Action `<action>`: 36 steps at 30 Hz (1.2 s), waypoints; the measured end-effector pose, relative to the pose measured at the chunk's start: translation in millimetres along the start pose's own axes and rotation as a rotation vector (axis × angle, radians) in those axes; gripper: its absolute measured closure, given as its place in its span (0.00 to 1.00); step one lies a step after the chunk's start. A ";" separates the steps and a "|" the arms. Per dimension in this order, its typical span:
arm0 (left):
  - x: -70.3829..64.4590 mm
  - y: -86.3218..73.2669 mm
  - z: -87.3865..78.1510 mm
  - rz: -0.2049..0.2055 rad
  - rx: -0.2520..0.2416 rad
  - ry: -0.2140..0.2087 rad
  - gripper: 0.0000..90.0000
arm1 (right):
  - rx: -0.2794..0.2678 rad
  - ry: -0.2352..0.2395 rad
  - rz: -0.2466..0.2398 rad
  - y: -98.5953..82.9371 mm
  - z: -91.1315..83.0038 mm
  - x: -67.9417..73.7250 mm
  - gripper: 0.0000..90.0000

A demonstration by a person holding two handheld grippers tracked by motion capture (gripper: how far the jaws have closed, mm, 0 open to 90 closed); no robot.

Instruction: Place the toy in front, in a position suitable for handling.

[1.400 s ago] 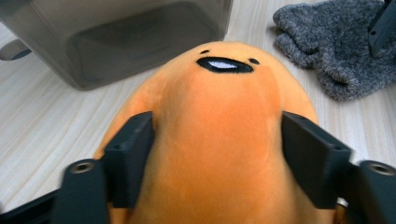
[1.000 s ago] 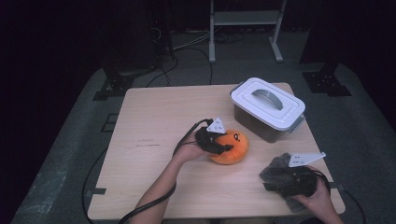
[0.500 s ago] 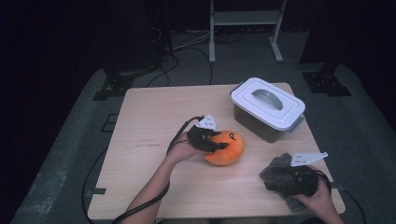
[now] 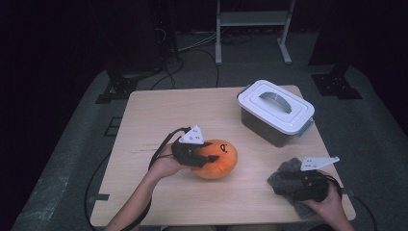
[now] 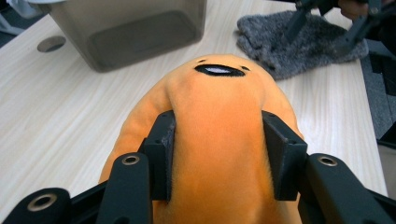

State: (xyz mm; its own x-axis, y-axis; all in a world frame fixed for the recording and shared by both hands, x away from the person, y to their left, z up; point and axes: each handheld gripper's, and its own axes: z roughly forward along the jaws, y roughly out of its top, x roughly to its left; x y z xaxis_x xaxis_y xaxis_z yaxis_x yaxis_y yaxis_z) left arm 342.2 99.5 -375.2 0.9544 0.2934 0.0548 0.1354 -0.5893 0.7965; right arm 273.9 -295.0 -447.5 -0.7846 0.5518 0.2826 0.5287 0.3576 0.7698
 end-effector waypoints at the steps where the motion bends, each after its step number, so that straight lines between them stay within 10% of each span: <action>1: -2.0 -2.1 -0.8 0.002 0.002 0.001 0.58 | -0.001 -0.002 0.003 0.0 -0.6 -0.1 0.30; 15: -29.9 -43.9 2.7 -0.038 -0.017 -0.015 0.56 | 0.021 -0.128 -0.021 3.8 -12.4 -7.5 0.30; 36: -36.1 -44.3 -14.1 -0.009 -0.071 -0.011 0.35 | 0.256 -0.268 -0.034 -7.1 8.6 -23.5 0.46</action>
State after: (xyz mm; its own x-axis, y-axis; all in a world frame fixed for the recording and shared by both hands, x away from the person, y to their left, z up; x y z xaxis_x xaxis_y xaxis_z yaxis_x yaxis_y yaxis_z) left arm 298.0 125.6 -403.9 0.9562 0.2899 0.0408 0.1254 -0.5314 0.8378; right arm 291.4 -304.0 -464.5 -0.7084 0.7021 0.0728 0.5939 0.5372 0.5989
